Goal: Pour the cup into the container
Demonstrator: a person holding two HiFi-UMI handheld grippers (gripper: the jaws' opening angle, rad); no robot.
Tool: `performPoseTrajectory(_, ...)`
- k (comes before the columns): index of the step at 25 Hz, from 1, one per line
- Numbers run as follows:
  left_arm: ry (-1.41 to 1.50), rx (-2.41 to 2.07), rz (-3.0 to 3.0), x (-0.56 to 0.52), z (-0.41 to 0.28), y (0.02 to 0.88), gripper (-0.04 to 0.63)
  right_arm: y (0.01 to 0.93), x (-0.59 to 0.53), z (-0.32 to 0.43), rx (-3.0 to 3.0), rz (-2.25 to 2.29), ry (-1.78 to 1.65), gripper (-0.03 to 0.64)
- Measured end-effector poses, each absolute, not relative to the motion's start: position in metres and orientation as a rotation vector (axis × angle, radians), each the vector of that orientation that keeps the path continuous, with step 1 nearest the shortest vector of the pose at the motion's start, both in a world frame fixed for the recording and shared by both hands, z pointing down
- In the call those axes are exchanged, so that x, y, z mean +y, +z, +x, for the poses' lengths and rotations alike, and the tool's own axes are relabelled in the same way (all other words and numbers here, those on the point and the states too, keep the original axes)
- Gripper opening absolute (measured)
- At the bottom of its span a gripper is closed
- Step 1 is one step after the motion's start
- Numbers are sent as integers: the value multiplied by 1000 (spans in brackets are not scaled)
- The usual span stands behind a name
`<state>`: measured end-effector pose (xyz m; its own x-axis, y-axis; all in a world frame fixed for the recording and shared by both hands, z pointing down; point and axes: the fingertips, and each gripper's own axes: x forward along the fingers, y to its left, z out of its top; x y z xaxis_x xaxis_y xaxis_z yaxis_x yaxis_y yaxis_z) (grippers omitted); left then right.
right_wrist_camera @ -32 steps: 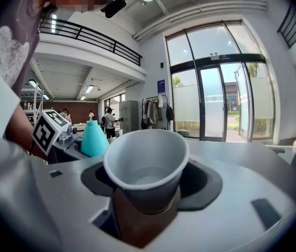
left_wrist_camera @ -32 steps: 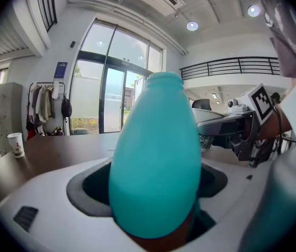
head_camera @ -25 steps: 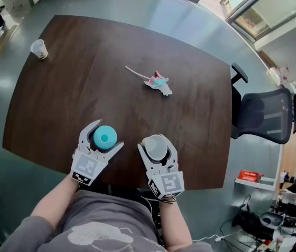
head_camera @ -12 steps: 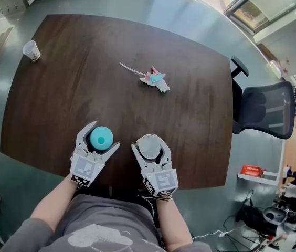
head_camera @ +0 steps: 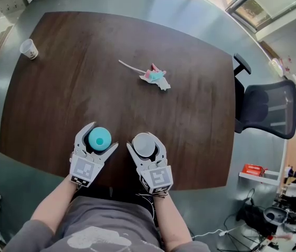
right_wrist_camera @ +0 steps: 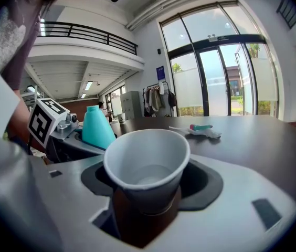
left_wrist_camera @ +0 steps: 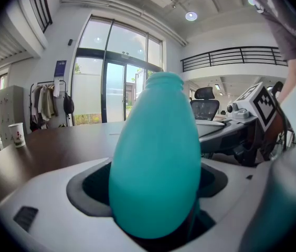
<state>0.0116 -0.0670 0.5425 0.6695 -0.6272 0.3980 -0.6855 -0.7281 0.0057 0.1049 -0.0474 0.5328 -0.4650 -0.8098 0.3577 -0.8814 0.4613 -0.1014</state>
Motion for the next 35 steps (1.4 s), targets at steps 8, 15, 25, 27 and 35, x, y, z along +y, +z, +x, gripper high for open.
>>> performPoseTrajectory(8, 526, -1097, 2719, -69, 10, 543, 431, 540, -48, 99, -2459, 1413, 376, 288)
performPoseTrajectory(15, 498, -1112, 2671, -72, 6, 546, 431, 543, -47, 96, -2463, 1403, 368, 288)
performPoseTrajectory(25, 527, -1089, 2646, -71, 6, 549, 431, 544, -44, 92, -2472, 1381, 357, 291)
performPoseTrajectory(27, 522, -1086, 2646, -71, 6, 548, 431, 544, -44, 92, -2465, 1379, 362, 297)
performPoseTrajectory(35, 466, -1113, 2663, -69, 3, 544, 433, 549, -45, 85, -2453, 1355, 366, 404)
